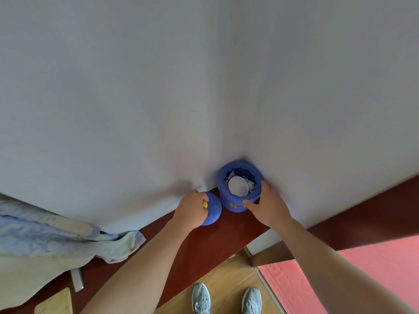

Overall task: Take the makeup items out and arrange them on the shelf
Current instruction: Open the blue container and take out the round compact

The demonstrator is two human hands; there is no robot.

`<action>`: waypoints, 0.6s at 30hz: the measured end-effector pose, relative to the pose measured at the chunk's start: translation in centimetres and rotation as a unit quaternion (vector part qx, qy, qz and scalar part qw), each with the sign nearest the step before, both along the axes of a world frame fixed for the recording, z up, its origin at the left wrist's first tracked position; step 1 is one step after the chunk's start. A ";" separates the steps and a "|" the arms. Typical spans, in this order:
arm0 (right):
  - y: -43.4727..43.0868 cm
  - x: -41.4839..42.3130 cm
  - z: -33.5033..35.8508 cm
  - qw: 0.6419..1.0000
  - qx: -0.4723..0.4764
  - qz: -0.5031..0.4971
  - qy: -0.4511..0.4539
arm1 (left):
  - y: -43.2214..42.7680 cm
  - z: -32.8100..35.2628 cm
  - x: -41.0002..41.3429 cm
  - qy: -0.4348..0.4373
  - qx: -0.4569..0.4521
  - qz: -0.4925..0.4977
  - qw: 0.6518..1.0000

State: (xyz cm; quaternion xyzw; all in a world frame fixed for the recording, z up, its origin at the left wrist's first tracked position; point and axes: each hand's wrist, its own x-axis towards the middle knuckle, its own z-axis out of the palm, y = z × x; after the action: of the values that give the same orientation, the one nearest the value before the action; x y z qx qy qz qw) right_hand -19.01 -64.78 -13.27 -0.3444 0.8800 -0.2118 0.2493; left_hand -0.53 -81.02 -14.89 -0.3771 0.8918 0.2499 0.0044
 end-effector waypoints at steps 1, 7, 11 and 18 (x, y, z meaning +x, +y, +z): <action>0.0 0.0 0.1 1.000 0.002 0.000 0.003 | 0.1 -0.5 -0.2 -0.006 0.003 -0.002 1.000; 0.0 -0.3 0.0 1.000 0.006 -0.003 0.004 | 0.1 -2.8 -1.3 -0.030 0.011 -0.005 0.999; 0.0 -0.3 -0.1 1.000 0.006 -0.002 0.007 | 0.1 -4.0 -1.6 -0.032 0.021 -0.002 0.999; 0.1 -0.3 -0.4 1.000 0.010 0.001 0.009 | 0.3 -4.7 -2.0 -0.037 0.032 0.001 0.999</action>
State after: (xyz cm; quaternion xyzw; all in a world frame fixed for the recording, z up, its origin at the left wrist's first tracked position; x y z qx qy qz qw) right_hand -19.35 -64.72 -13.68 -0.3445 0.8839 -0.2002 0.2450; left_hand -2.50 -80.76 -19.62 -0.3869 0.8822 0.2638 0.0489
